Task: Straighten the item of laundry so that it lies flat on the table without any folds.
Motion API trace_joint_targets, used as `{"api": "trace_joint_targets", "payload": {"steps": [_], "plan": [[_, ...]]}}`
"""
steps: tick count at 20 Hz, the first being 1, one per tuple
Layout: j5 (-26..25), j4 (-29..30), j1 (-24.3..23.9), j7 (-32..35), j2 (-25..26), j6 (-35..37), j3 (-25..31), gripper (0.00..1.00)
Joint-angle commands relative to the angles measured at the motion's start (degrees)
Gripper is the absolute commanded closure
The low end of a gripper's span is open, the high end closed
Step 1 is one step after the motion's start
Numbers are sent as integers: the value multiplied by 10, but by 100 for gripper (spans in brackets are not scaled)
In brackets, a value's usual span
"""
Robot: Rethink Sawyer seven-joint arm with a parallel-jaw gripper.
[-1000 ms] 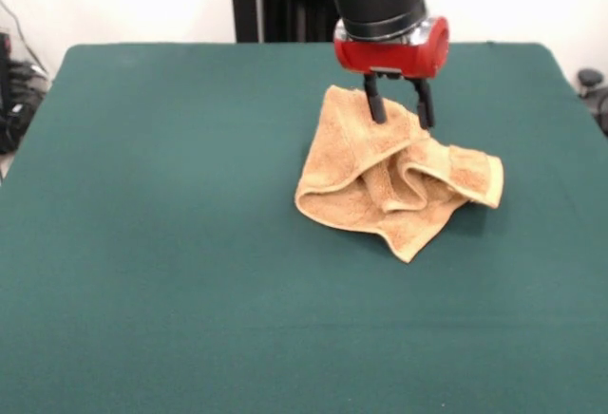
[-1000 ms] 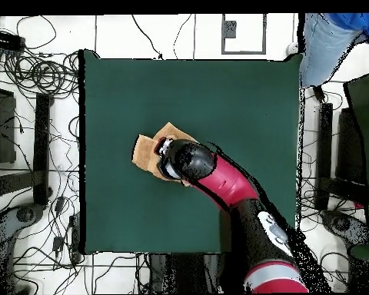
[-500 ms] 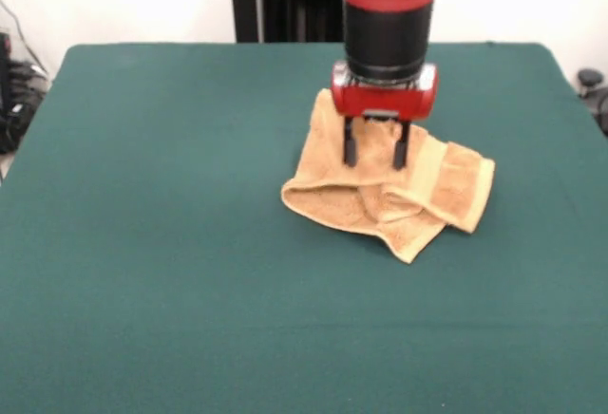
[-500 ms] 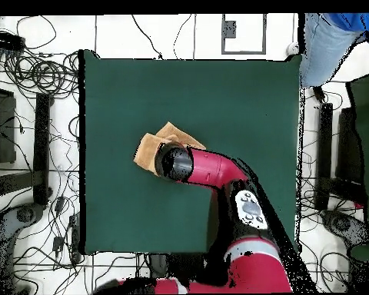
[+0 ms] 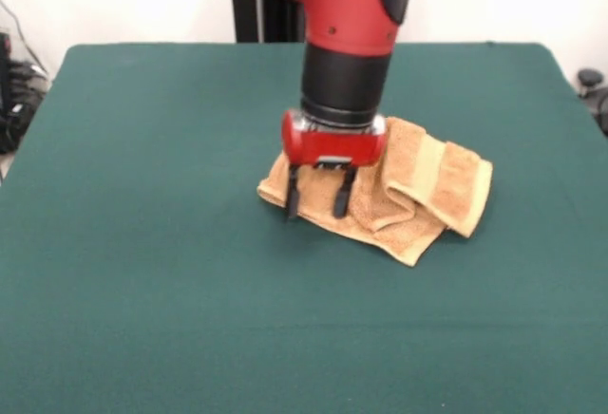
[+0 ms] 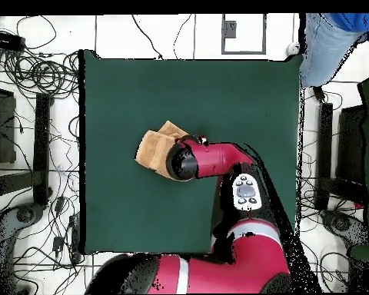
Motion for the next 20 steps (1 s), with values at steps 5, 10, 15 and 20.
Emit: {"api": "trace_joint_targets", "payload": {"steps": [5, 10, 15, 20], "plan": [[8, -47, -98, -78, 87, 154, 137, 0], [106, -7, -138, -42, 97, 295, 188, 0], [144, -11, -145, -29, 117, 337, 198, 0], [209, -5, -160, 13, 138, 395, 212, 0]]}}
